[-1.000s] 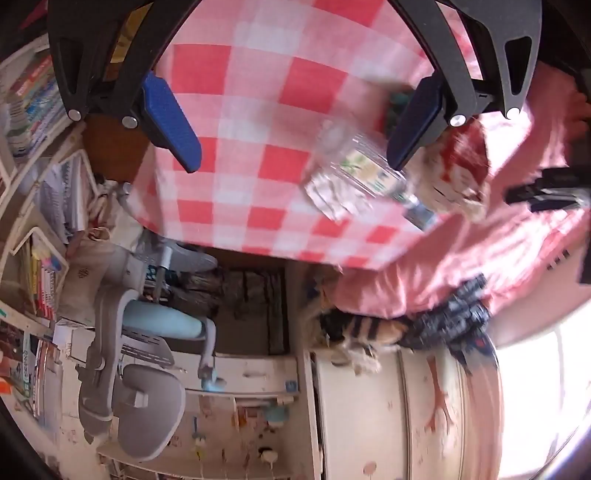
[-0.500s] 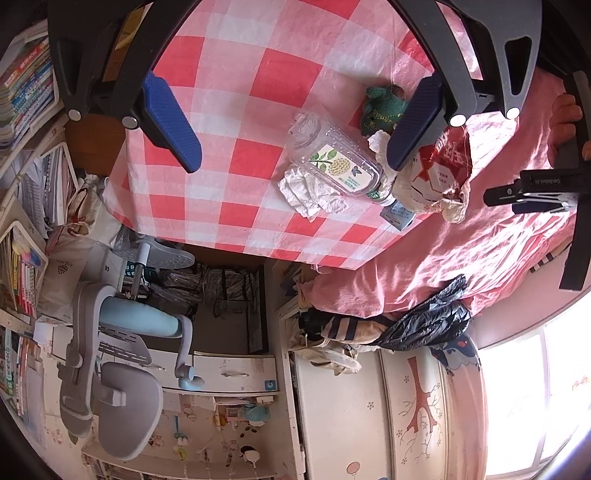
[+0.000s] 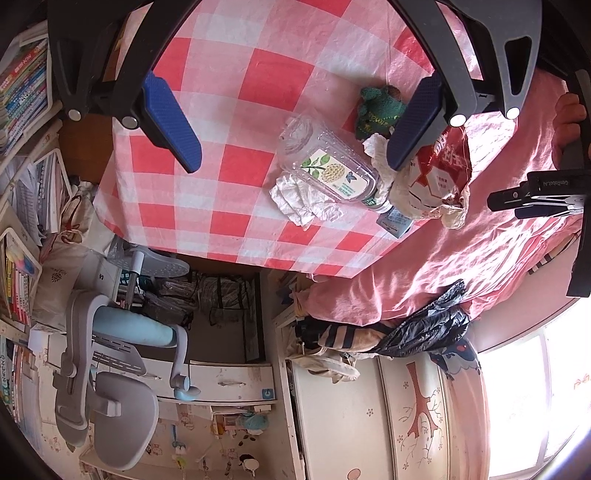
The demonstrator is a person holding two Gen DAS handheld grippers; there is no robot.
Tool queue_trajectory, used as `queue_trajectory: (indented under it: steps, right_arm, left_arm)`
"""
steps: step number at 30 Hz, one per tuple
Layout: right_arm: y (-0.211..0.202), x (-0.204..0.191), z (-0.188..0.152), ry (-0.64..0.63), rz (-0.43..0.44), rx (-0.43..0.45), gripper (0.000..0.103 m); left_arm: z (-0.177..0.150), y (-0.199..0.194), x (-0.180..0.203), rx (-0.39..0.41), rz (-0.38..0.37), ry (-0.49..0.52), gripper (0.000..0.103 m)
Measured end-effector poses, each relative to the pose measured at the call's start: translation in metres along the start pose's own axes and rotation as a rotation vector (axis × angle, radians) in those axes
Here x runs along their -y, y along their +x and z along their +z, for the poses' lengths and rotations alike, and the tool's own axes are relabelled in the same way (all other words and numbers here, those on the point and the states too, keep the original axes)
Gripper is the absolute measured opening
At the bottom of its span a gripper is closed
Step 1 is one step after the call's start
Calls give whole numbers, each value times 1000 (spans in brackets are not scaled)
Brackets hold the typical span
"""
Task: Collect trash
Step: 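Move both tools toward the trash pile on the checkered table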
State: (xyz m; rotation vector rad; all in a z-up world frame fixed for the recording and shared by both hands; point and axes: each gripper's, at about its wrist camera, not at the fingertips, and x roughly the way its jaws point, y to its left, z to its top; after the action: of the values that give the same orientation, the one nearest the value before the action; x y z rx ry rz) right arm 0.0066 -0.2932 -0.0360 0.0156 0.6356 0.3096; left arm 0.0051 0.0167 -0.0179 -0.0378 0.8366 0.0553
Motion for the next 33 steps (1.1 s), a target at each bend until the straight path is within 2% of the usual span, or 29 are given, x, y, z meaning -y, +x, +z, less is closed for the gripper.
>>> queue_trajectory:
  steps: [33]
  right_arm:
    - [6, -5, -1, -26, -24, -22, 97]
  left_arm:
    - [1, 0, 1, -5, -1, 2, 96]
